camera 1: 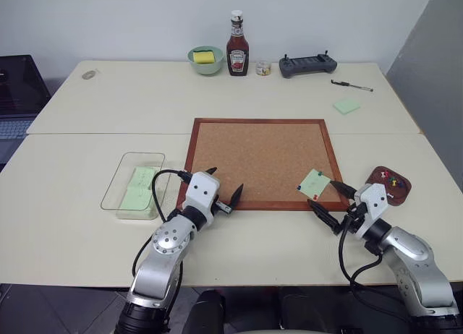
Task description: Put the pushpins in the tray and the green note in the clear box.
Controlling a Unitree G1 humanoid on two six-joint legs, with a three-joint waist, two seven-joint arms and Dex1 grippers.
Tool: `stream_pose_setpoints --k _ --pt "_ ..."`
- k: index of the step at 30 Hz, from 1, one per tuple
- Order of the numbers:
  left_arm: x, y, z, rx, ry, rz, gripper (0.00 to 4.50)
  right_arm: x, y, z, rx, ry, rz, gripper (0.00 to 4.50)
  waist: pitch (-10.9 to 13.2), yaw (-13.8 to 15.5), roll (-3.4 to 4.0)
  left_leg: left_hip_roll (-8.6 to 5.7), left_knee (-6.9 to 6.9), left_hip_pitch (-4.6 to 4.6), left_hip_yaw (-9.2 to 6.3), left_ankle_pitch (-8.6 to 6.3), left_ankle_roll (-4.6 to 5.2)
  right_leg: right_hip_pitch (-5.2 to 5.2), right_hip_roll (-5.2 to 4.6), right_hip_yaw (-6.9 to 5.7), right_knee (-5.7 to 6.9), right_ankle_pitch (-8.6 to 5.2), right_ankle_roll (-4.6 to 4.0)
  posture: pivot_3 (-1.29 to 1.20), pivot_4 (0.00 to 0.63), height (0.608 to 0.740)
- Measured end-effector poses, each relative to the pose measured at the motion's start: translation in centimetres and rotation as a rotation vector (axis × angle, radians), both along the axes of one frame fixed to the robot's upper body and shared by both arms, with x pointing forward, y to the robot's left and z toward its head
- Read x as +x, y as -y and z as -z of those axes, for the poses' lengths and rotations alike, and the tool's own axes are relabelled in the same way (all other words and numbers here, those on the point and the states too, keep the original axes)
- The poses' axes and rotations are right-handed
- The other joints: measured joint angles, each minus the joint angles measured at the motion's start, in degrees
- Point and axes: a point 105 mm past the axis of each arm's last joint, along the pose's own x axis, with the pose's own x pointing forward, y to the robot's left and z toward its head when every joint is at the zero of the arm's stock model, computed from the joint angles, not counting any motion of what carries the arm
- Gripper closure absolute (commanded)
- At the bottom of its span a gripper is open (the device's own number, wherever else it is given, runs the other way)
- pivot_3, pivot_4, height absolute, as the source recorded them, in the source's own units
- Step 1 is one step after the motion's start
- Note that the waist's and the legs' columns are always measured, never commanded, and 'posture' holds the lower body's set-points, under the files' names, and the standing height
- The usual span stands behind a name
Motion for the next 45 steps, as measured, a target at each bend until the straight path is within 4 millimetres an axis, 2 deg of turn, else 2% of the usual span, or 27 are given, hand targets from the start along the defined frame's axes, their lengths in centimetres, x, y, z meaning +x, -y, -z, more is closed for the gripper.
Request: stream_pose_setpoints --k 15,22,32,33,35,42,45 --pt "-0.2 0.5 0.6 0.023 -0.043 0.069 0.0 -0.8 0.2 0.6 -0.006 -0.025 0.004 0.01 0.0 -0.02 0.01 0.0 0.0 0.01 0.0 0.0 0.0 0.0 0.0 0.0 0.01 0.0 0.0 0.0 0.15 0.74" --pt "-0.1 0.8 0.0 0.027 -0.051 0.14 0.0 -0.7 0.1 0.5 -0.007 -0.02 0.003 0.01 0.0 -0.02 0.01 0.0 0.0 0.0 0.0 0.0 0.0 0.0 0.0 0.0 0.01 0.0 0.0 0.0 0.15 0.74" --pt "0.2 1.5 -1.8 0.032 -0.003 0.21 1.74 -0.2 -0.2 -0.2 -0.01 0.017 -0.002 0.0 0.0 -0.02 0.01 0.0 0.0 0.0 0.0 0.0 0.0 0.0 0.0 0.0 0.01 0.0 0.0 0.0 0.15 0.74" --pt "0.3 1.6 -2.1 0.032 0.005 0.214 2.03 -0.2 -0.2 -0.3 -0.011 0.022 0.0 0.0 0.0 -0.02 0.01 0.0 0.0 0.0 0.0 0.0 0.0 0.0 0.0 -0.01 0.01 0.0 0.0 0.0 0.15 0.74" --pt "0.5 1.7 -2.4 0.034 0.016 0.22 2.27 -0.2 -0.2 -0.2 -0.011 0.023 0.007 0.0 0.0 -0.01 0.01 0.0 0.0 0.0 0.0 0.0 0.0 0.0 0.0 0.0 0.01 0.0 0.0 0.0 0.15 0.74" --pt "1.4 2.8 -3.5 0.052 0.025 0.28 3.51 -1.1 -0.5 -0.6 -0.021 0.037 -0.011 0.0 0.0 -0.01 0.01 0.0 0.01 0.0 0.0 0.0 0.0 0.0 0.0 0.0 0.01 0.0 0.0 0.0 0.15 0.74" --pt "2.1 3.5 -3.0 0.055 -0.003 0.309 4.09 -1.3 -0.7 -1.2 -0.028 0.054 -0.022 0.0 -0.01 -0.05 0.01 -0.01 0.02 0.0 0.0 0.0 0.0 0.01 0.01 0.0 0.02 0.0 0.01 0.0 0.15 0.74"
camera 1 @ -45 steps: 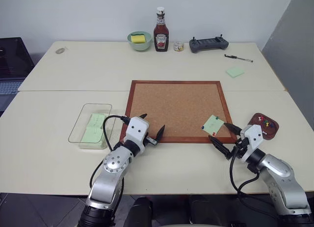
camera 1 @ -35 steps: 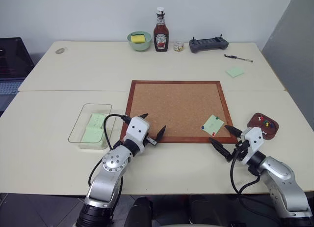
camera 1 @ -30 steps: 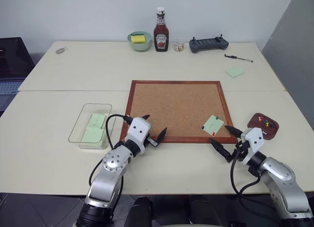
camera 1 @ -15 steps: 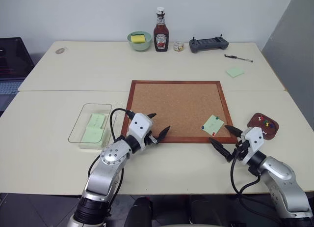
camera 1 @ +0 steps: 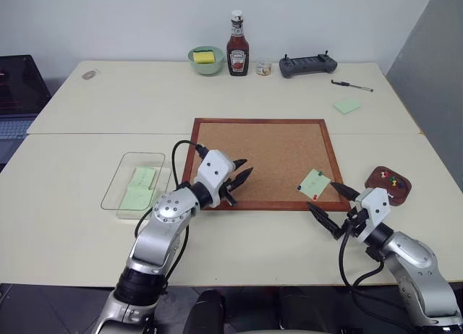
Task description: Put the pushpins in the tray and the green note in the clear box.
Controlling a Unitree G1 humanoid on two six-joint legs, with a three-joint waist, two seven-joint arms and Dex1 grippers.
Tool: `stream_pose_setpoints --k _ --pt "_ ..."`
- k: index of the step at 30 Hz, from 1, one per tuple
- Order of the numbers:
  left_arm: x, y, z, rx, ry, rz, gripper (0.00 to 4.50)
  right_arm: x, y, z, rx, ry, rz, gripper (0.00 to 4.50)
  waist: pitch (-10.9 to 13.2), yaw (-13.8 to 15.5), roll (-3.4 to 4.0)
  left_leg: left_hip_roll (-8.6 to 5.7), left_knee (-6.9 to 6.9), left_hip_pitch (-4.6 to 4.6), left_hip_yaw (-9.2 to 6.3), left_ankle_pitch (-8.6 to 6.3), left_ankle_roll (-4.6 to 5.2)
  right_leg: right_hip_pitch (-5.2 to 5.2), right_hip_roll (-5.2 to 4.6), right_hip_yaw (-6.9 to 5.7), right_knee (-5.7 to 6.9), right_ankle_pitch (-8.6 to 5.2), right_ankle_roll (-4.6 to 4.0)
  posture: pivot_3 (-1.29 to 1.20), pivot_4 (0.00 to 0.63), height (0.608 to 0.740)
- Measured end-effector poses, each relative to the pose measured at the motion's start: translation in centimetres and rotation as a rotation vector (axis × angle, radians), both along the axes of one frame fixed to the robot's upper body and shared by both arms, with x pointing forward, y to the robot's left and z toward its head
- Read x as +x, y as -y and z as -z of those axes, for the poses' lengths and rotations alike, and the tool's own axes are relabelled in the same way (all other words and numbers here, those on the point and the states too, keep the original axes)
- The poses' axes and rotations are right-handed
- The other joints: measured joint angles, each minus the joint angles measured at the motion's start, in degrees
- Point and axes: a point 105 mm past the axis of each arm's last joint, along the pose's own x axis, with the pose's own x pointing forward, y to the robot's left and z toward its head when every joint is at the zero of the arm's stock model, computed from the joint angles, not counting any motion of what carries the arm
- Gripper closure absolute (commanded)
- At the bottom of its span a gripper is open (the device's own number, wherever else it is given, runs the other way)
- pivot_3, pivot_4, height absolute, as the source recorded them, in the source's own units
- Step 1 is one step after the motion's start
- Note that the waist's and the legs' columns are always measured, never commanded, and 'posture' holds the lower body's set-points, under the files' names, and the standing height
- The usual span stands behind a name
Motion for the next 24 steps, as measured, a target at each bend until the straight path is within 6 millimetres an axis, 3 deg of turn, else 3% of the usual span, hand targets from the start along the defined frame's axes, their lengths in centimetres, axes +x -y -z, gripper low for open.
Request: stream_pose_setpoints --k 2,12,19,24 --pt "0.4 0.5 0.4 0.002 -0.021 0.017 4.46 -0.2 -0.1 -0.3 -0.005 0.006 -0.007 0.0 0.0 0.04 0.0 0.0 0.0 -0.01 -0.01 0.0 0.0 0.0 0.0 -0.01 0.0 0.0 0.0 0.0 0.15 0.74" --pt "3.5 3.6 1.3 -0.064 -0.1 0.044 4.46 -1.4 0.9 -0.8 -0.028 -0.035 0.036 0.0 0.0 -0.03 0.0 -0.01 0.01 -0.02 -0.01 0.0 0.0 -0.01 0.0 -0.02 0.0 0.0 0.01 0.0 0.15 0.74" --pt "4.3 3.5 4.0 -0.018 -0.165 0.042 4.46 -0.6 1.0 -2.3 0.002 -0.05 0.075 0.0 0.0 -0.05 0.0 -0.01 0.02 -0.01 0.0 0.0 0.0 -0.01 0.0 -0.01 0.01 0.0 0.01 0.0 0.15 0.74" --pt "4.4 3.8 4.3 0.002 -0.135 0.056 4.46 0.5 1.0 -3.1 -0.027 -0.069 0.078 0.0 -0.01 0.12 0.0 -0.03 0.02 0.0 -0.02 0.0 0.0 0.02 -0.01 -0.02 0.0 0.0 0.01 0.0 0.15 0.74"
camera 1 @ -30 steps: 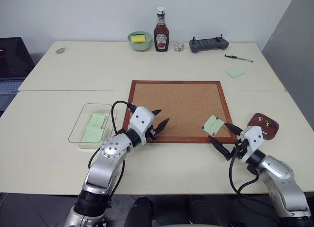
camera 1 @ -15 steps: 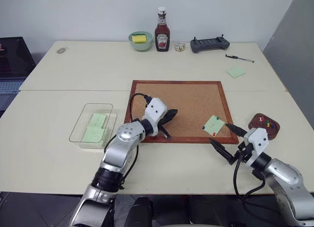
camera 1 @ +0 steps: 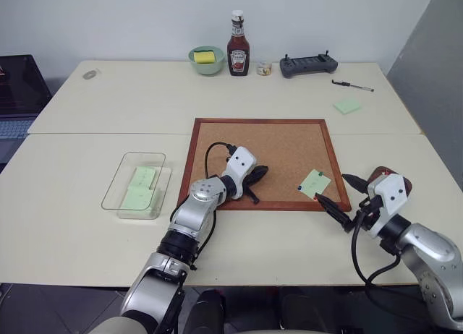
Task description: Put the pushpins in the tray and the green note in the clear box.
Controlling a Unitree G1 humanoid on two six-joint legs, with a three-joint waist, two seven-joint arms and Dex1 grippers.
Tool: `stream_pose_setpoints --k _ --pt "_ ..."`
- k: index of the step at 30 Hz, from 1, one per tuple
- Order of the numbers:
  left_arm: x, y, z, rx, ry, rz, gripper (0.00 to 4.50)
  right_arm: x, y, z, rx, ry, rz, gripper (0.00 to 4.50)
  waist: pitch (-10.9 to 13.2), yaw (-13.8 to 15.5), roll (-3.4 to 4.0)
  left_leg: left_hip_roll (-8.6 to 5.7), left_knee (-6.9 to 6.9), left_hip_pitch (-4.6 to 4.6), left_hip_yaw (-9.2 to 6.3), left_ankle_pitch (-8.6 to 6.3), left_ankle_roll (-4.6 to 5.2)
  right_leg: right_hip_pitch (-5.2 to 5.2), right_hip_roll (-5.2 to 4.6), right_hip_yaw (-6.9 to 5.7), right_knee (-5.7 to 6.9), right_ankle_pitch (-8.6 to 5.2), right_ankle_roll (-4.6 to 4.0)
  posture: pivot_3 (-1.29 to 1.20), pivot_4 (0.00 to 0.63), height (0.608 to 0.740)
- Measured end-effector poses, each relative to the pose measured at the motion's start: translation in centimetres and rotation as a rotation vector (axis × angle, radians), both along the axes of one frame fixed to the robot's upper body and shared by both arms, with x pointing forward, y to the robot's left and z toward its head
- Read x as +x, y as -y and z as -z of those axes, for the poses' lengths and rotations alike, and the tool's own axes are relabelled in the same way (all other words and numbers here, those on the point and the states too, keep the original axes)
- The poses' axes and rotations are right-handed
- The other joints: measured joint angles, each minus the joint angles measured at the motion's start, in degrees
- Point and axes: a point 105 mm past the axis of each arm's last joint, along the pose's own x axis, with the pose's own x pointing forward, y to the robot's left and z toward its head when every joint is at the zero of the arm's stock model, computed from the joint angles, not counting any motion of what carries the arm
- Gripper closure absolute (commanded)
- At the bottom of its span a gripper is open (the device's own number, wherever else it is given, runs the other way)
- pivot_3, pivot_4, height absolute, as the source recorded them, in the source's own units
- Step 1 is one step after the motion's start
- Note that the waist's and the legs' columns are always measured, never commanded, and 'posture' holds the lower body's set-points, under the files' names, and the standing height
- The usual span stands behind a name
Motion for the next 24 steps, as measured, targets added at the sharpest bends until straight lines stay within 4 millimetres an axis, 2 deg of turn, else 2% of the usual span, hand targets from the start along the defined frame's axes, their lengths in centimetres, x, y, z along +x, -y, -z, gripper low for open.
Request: stream_pose_setpoints --k 4,12,16,24 --pt "0.0 0.2 0.1 0.007 0.02 0.01 4.46 1.8 0.7 -0.1 -0.038 -0.021 0.032 0.0 -0.04 0.0 0.04 -0.02 0.04 0.04 0.01 0.0 0.01 0.06 -0.01 0.01 0.0 0.02 0.03 0.0 0.15 0.74" --pt "-0.2 0.8 0.2 0.009 0.027 0.029 4.46 5.1 1.6 2.0 -0.093 -0.093 0.059 0.0 -0.08 -0.03 0.09 -0.04 0.04 0.04 0.02 0.01 0.01 0.05 -0.02 0.01 0.0 0.02 0.03 0.0 0.15 0.74" --pt "-0.3 0.9 0.1 0.011 0.033 0.037 4.5 6.2 1.4 2.5 -0.11 -0.096 0.049 0.57 -0.08 0.0 0.09 -0.04 0.04 0.02 0.0 0.01 0.01 0.04 -0.02 0.0 0.0 0.02 0.03 0.0 0.15 0.74" --pt "-0.3 0.9 0.1 0.016 0.038 0.039 4.5 6.9 1.9 3.8 -0.139 -0.117 0.05 2.26 -0.09 0.0 0.09 -0.04 0.04 0.02 0.0 0.01 0.0 0.04 -0.03 0.01 0.0 0.02 0.03 0.0 0.15 0.74"
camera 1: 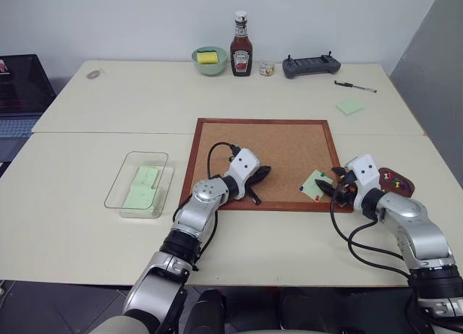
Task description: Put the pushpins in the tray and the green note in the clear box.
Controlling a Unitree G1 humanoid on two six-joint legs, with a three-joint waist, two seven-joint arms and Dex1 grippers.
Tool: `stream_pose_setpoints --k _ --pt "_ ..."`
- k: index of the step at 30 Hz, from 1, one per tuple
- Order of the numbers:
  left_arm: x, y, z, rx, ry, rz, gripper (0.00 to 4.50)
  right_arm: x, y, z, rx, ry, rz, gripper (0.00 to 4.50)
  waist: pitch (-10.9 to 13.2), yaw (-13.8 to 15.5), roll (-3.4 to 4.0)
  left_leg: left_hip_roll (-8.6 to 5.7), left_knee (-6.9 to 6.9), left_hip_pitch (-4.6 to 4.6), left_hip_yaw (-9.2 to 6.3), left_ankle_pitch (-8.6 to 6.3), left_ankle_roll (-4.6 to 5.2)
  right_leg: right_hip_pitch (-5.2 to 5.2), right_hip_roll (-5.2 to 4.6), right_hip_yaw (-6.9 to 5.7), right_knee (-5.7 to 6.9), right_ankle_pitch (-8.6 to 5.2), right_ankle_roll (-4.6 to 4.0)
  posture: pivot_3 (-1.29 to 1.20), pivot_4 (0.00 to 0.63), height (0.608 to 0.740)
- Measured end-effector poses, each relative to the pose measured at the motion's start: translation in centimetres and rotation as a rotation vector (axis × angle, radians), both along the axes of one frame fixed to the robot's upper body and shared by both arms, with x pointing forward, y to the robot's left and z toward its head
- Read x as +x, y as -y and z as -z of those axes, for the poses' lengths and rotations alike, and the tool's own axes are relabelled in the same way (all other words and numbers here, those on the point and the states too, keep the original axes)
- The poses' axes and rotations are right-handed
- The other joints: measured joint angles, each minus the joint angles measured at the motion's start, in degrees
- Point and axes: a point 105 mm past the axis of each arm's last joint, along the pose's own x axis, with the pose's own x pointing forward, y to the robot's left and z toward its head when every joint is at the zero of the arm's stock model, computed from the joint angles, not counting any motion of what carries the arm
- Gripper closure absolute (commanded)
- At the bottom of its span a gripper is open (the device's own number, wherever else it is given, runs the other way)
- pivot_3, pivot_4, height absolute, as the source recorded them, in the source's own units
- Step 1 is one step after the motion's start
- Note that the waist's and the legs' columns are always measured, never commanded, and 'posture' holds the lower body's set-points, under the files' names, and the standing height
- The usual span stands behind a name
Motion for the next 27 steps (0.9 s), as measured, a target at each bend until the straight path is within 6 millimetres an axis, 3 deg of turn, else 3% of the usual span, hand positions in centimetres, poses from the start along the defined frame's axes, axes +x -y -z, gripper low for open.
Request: stream_pose_setpoints --k 12,27 --pt "-0.04 0.0 -0.01 0.007 0.004 0.004 4.5 0.37 -0.6 0.01 0.022 0.007 -0.008 4.45 0.0 -0.01 0.0 0.0 0.0 -0.01 -0.01 0.0 0.0 0.0 0.0 0.0 0.0 0.0 0.0 0.0 0.15 0.74" --pt "-0.3 0.05 0.17 0.041 0.008 0.01 4.5 -0.38 -0.61 -0.39 0.077 0.025 -0.003 4.49 -0.01 -0.05 0.02 0.0 -0.01 -0.01 0.0 0.0 0.0 -0.02 0.0 0.0 0.0 0.0 0.0 0.0 0.15 0.74"
